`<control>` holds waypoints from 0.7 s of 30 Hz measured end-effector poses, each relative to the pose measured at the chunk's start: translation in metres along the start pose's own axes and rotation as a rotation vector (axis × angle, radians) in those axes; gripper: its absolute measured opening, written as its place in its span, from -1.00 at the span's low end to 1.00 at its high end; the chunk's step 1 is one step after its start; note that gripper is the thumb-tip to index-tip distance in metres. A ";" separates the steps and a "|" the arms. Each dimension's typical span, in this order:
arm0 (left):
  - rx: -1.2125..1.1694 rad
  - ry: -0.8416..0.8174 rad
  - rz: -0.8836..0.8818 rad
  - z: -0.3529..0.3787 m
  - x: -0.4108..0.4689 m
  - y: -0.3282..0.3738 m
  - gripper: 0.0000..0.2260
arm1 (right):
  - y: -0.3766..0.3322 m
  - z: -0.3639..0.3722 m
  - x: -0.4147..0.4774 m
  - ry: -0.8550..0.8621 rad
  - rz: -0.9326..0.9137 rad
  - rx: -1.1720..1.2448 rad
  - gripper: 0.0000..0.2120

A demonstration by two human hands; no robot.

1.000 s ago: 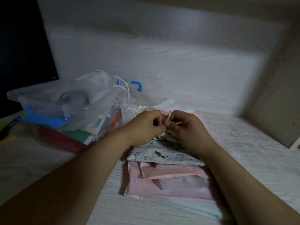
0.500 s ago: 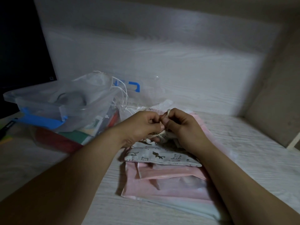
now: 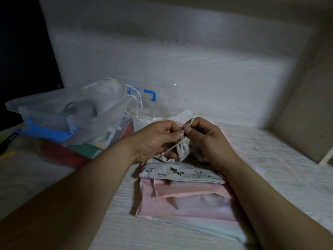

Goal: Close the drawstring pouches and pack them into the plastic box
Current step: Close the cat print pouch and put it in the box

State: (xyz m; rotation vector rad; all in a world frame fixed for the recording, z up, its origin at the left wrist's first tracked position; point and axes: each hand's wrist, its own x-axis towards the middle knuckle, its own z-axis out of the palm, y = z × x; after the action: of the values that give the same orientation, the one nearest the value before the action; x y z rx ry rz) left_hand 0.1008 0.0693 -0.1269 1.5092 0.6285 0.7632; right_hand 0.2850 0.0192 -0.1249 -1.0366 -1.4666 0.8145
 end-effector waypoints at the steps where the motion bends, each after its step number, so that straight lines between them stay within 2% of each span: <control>1: -0.007 -0.003 0.005 0.000 0.000 0.000 -0.93 | -0.001 0.000 0.000 0.003 0.007 0.026 -0.84; 5: -0.063 -0.027 0.011 -0.003 -0.003 0.000 -0.92 | -0.001 0.000 0.000 0.028 0.002 0.069 -0.84; 8: -0.004 -0.030 0.029 -0.003 -0.002 0.000 -0.92 | 0.001 -0.001 0.000 0.007 0.015 0.070 -0.85; 13: 0.421 0.101 0.079 -0.010 0.003 -0.005 -0.86 | 0.004 -0.007 0.004 0.115 0.039 0.158 -0.91; 16: 0.653 0.128 0.106 -0.013 -0.001 -0.003 -0.85 | 0.010 -0.012 0.008 0.142 0.028 0.069 -0.92; 19: 0.763 0.178 0.145 -0.013 -0.003 -0.003 -0.83 | 0.015 -0.012 0.011 0.176 0.031 0.042 -0.95; 21: 0.727 0.208 0.174 -0.010 -0.004 -0.002 -0.85 | 0.015 -0.013 0.013 0.207 0.025 -0.026 -0.92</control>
State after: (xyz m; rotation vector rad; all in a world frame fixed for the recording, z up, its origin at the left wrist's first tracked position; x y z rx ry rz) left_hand 0.0909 0.0730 -0.1289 2.1837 1.0105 0.8817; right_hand 0.2998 0.0359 -0.1317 -1.1258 -1.2936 0.6850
